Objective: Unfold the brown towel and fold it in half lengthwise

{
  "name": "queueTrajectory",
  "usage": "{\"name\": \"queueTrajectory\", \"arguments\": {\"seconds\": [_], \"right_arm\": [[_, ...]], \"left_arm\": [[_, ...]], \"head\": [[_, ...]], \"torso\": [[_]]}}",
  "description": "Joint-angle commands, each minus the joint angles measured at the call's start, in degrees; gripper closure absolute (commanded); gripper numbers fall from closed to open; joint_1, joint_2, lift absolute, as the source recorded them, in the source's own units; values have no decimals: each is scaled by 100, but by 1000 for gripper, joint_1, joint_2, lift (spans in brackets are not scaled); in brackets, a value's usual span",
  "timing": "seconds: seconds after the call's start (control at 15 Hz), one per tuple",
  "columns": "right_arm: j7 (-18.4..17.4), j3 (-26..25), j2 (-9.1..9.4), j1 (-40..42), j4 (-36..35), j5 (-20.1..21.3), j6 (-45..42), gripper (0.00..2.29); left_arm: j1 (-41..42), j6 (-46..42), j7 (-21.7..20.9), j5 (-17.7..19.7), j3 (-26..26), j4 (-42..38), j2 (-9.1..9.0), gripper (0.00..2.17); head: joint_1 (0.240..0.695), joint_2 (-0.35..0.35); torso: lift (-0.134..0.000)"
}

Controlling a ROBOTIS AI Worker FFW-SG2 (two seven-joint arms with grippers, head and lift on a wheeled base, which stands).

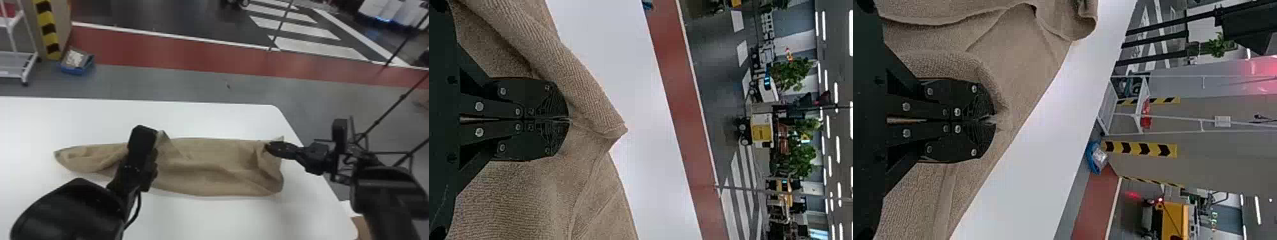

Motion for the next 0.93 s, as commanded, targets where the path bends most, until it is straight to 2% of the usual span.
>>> {"name": "queueTrajectory", "arguments": {"seconds": [0.0,0.13,0.27,0.4,0.6,0.73,0.87], "right_arm": [[3,-145,-140,4,-27,-88,2,1153],[38,-277,-228,22,-106,-124,90,1153],[82,-444,-280,215,-326,-115,143,1153],[100,-690,-342,549,-554,-150,126,1153],[249,-1736,-333,1586,-1275,-510,126,1153],[372,-1991,-377,1683,-1486,-554,389,1153],[407,-2009,-439,1533,-1811,-563,934,1153]], "left_arm": [[708,514,29,-102,563,-1584,460,1436],[1358,795,37,-181,1152,-2832,829,1436],[2193,795,2,-190,1899,-3913,1040,1436],[2765,760,-50,-181,2487,-4520,1075,1436],[2853,531,-94,-75,2901,-4695,1075,1436],[2835,479,-103,188,3314,-4713,1067,1436],[2729,479,-244,566,3735,-4704,1032,1436]], "head": [[695,-350],[695,-350],[695,-350],[695,-332],[695,-302],[695,-325],[695,-326]], "torso": [[-107],[-107],[-107],[-107],[-107],[-107],[-107]]}}
